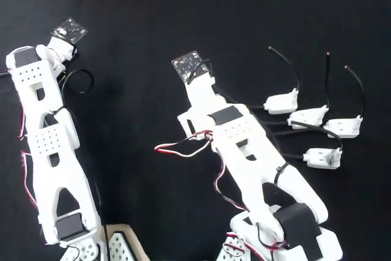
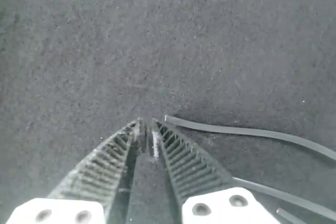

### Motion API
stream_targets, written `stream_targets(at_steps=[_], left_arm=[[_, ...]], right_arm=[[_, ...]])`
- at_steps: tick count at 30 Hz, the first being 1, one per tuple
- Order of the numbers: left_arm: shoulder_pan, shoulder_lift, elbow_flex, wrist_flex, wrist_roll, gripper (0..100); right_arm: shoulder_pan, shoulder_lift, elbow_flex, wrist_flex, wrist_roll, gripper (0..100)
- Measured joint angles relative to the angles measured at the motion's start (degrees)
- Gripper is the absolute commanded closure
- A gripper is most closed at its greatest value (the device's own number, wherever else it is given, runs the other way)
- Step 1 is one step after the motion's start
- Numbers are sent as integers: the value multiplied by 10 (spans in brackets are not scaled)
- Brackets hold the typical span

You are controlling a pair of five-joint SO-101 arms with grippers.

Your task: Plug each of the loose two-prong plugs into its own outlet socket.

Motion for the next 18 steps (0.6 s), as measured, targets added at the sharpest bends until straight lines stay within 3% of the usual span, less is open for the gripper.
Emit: stream_targets(at_steps=[5,12,18], left_arm=[[1,-2,0,3,4,970],[2,-87,12,-2,123,960],[40,-97,12,-74,223,710]], right_arm=[[0,0,0,0,0,986],[0,0,0,0,0,986],[0,2,0,0,0,986]])
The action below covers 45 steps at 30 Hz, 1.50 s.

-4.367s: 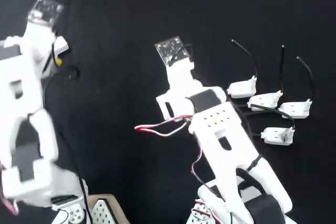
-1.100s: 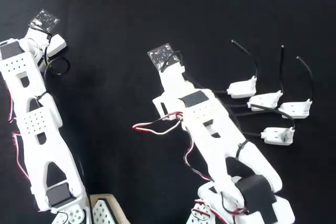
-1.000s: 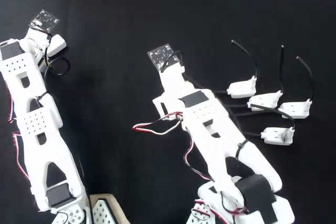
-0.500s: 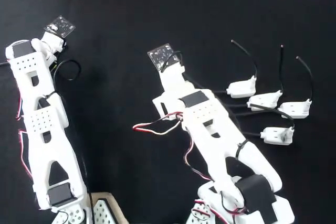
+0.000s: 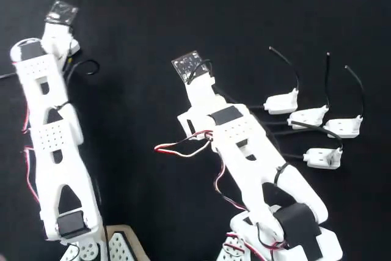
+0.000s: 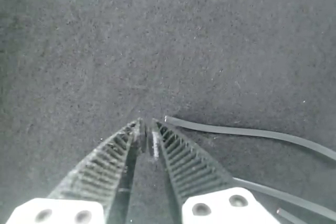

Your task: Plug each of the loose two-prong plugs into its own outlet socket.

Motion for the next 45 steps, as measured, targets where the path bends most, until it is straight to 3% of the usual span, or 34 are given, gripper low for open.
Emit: stream_targets(at_steps=[6,15,20,28,41,45], left_arm=[[7,4,0,-57,17,737],[7,-28,1,-34,21,734],[3,-27,1,-97,33,661],[-6,27,57,-230,58,657],[7,11,120,-251,-61,665],[11,16,121,-245,-85,778]], right_arm=[[0,0,14,-1,0,986],[0,0,14,-1,0,986],[0,0,19,-1,0,986],[0,4,28,-1,0,986],[0,4,28,-1,0,986],[0,4,28,-1,0,986]])
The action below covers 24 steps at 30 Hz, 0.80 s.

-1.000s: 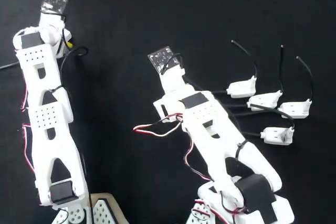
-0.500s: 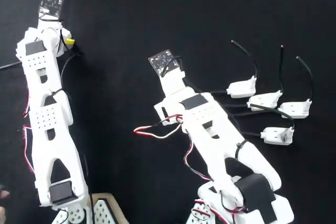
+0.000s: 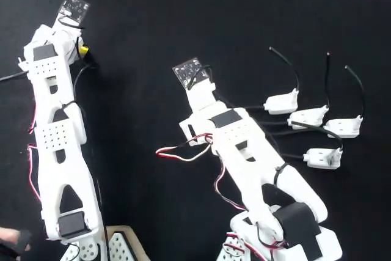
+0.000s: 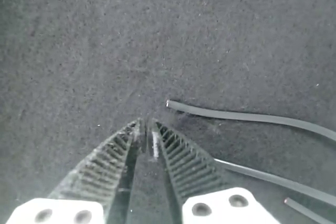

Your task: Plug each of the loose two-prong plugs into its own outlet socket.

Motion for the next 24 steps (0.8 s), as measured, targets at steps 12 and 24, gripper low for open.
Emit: stream_targets(at_steps=[12,24], left_arm=[[11,26,4,14,-45,820],[30,29,-113,222,-49,938]], right_arm=[[0,0,0,0,0,986],[0,0,0,0,0,986]])
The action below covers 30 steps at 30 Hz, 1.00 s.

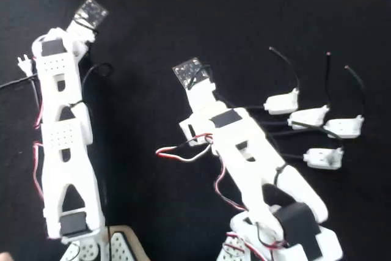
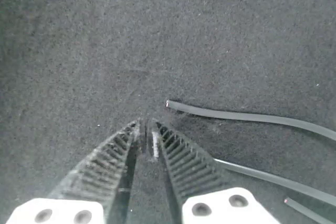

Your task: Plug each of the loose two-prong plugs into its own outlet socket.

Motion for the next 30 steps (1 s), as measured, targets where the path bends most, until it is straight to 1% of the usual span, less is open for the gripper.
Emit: stream_targets(at_steps=[1,3,7,10,13,16,19,21,23,26,27,30], left_arm=[[2,0,-11,26,0,938],[4,-6,-8,55,3,938],[-4,-28,-8,75,34,931],[-22,-40,-8,86,72,870],[-25,-62,-8,127,103,822],[-12,-90,-8,173,142,819],[7,-135,-8,216,153,816],[11,-173,-8,229,155,814],[9,-207,-8,229,156,796],[-2,-231,-8,199,156,696],[-6,-231,-6,177,155,666],[-16,-213,32,90,155,658]], right_arm=[[0,0,0,0,0,986],[0,0,0,0,0,986],[0,0,0,0,0,986],[0,0,0,0,0,986],[0,0,0,0,0,986],[0,0,0,0,0,986],[0,0,0,0,0,986],[0,0,0,0,0,986],[0,0,0,0,0,986],[0,0,0,0,5,986],[0,0,0,0,9,986],[0,0,0,0,12,986]])
